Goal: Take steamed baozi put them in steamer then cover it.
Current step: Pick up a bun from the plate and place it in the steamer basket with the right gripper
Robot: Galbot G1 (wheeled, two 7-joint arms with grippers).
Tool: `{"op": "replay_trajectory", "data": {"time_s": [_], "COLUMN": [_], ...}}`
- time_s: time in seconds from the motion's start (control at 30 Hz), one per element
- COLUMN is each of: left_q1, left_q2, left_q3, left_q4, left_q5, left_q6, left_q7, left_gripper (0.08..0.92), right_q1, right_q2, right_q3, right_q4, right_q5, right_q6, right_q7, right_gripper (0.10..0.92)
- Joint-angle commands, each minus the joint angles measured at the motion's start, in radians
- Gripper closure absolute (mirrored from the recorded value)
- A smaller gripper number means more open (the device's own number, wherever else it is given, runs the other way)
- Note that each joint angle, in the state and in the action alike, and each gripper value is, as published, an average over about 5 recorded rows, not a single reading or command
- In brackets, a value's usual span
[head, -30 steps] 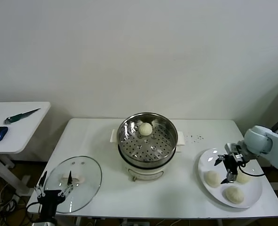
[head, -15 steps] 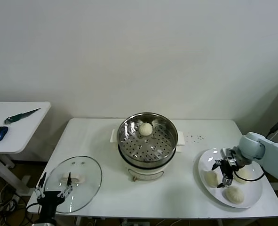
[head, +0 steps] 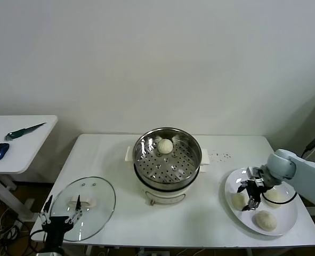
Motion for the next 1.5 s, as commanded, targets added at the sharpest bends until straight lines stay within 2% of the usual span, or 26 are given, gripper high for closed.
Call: {"op": "replay_trajectory", "data": {"time_s": [0.03, 0.17, 0.3, 0.43, 0.6, 0.73, 0.87, 1.2, 1.5], "left_q1": [-0.001, -0.001, -0.001, -0.002, -0.004, -0.008, -0.006, -0.002, -0.007], "left_q2": [0.002, 0.004, 0.005, 0.007, 0.007, 0.012, 0.025, 0.036, 0.046], "left_q3": [0.0, 0.003, 0.009, 0.021, 0.042, 0.056, 0.065, 0.079, 0.08], "left_q4": [0.0, -0.003, -0.008, -0.017, -0.031, -0.033, -0.039, -0.025, -0.019], "left_q5": [-0.001, -0.001, 0.003, 0.007, 0.017, 0.021, 0.02, 0.01, 0.008], "left_q6": [0.0, 0.002, 0.005, 0.008, 0.011, 0.012, 0.012, 0.003, 0.0], "left_q7": [0.0, 0.001, 0.001, 0.003, 0.005, 0.005, 0.006, 0.004, 0.004], "left_gripper": [0.177, 0.177, 0.177, 0.177, 0.177, 0.177, 0.177, 0.177, 0.177], "right_q1": [0.043, 0.248, 0.583, 0.879, 1.063, 1.089, 1.037, 0.842, 0.72], "right_q2": [-0.008, -0.021, 0.015, 0.121, 0.289, 0.406, 0.534, 0.819, 0.92], "right_q3": [-0.026, -0.167, -0.419, -0.639, -0.758, -0.748, -0.698, -0.599, -0.618], "right_q4": [-0.003, 0.007, 0.007, -0.004, -0.017, -0.026, -0.061, -0.194, -0.249], "right_q5": [0.018, 0.089, 0.234, 0.399, 0.576, 0.675, 0.714, 0.694, 0.655], "right_q6": [0.007, 0.02, 0.036, 0.049, 0.027, -0.013, -0.048, -0.102, -0.116], "right_q7": [-0.003, -0.006, -0.009, -0.019, -0.027, -0.009, 0.021, 0.085, 0.107], "right_gripper": [0.321, 0.329, 0.332, 0.33, 0.33, 0.33, 0.33, 0.33, 0.325]}}
